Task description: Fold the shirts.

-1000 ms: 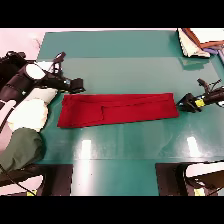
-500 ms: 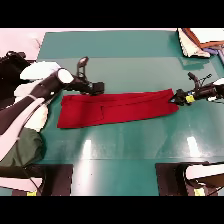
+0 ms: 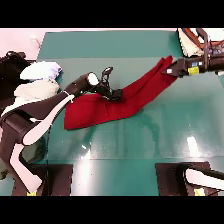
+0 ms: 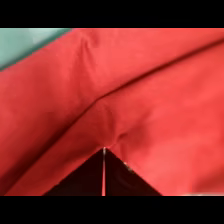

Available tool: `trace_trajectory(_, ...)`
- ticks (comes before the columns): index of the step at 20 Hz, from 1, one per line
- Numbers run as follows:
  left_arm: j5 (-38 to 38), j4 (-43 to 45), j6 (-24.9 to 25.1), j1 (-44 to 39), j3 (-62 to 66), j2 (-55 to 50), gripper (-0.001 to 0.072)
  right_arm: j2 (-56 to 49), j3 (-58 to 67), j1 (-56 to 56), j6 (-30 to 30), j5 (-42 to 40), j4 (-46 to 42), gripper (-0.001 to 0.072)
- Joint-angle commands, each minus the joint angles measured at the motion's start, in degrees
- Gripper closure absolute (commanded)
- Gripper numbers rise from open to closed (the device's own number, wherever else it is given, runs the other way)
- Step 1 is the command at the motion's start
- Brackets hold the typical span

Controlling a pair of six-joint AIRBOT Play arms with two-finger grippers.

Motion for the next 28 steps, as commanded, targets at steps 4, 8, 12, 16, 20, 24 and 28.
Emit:
trace_trajectory(4, 0.15, -0.11, 0.02, -0.59, 1.33, -1.86, 0.0684, 0.96, 9.05, 12.00, 5.42, -1.33, 0.70, 0.0698)
trace_trajectory(8, -6.93, 3.56, 0.00, 2.03, 5.73, -1.36, 0.0684, 0.94, 9.92, 16.65, 5.84, -4.50, 0.76, 0.0698)
trace_trajectory(12, -16.13, 11.15, -0.66, 11.67, 13.31, 5.14, 0.0683, -2.01, 9.92, 24.74, 5.84, -9.29, 4.15, 0.0697)
trace_trajectory(16, -20.72, 15.21, -0.44, 23.26, 19.89, 14.82, 0.0683, -11.28, 9.97, 39.95, 1.40, -24.37, 10.03, 0.0688)
trace_trajectory(20, -20.81, 16.48, -0.42, 30.03, 20.24, 22.58, 0.0683, -22.82, 13.97, 49.40, -4.68, -31.69, 19.23, 0.0373)
trace_trajectory(24, -22.27, 16.57, 0.66, 30.38, 20.24, 24.33, 0.0683, -21.92, 13.27, 43.34, -2.86, -23.34, 10.40, 0.0374)
trace_trajectory(28, -21.16, 16.76, 1.14, 26.40, 20.04, 23.71, 0.0683, -12.68, -2.93, 29.88, 3.85, -19.17, -3.87, 0.0374)
